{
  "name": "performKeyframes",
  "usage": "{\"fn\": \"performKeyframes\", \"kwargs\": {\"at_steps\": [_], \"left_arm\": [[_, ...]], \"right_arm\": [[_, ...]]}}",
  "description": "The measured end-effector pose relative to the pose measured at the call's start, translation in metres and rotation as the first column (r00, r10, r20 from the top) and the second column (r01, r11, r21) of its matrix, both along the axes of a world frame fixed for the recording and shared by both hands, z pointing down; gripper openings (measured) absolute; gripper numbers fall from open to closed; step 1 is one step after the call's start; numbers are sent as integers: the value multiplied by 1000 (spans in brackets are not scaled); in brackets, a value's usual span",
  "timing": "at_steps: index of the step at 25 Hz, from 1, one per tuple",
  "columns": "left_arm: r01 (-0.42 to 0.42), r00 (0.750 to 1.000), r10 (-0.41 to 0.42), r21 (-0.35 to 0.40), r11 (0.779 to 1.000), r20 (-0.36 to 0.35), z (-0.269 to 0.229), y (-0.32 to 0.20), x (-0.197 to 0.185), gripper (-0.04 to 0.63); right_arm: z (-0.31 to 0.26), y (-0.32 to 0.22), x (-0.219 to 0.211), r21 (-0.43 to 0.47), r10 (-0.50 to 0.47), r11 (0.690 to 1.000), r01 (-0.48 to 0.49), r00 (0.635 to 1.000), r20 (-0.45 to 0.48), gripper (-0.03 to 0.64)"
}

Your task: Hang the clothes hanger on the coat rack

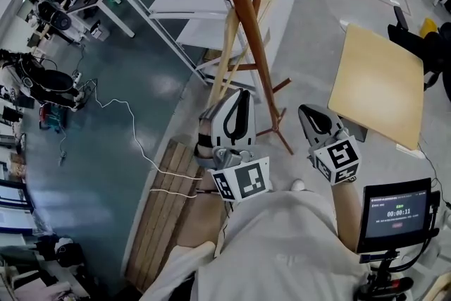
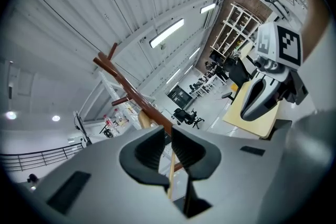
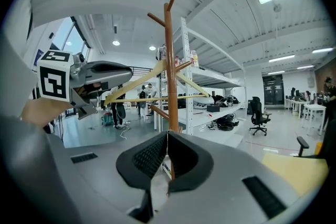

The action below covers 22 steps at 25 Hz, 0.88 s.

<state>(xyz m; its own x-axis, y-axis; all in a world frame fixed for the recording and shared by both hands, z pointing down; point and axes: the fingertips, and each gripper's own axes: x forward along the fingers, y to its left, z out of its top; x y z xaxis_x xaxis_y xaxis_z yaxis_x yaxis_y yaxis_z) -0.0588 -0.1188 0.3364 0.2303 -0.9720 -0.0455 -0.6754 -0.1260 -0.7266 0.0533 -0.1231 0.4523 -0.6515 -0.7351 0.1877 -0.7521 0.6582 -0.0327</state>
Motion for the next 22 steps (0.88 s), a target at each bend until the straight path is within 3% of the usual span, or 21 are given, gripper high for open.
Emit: {"fn": "performKeyframes", "kwargs": {"at_steps": [3,14,18,22], "left_arm": [[14,1000,-14,1,1000,27,10,1,3,8],[-17,998,22,-93,995,58,30,28,30,6],[-52,998,57,-175,983,21,49,23,39,6],[-109,993,90,-267,957,-82,65,17,47,7]], "right_arm": [[4,1,3,-1,-2,1000,2,1000,-2,12],[-11,26,16,18,14,1000,-14,1000,-2,12],[-9,24,23,17,34,999,-33,999,-2,12],[-6,23,31,17,59,998,-58,998,-1,12]]}}
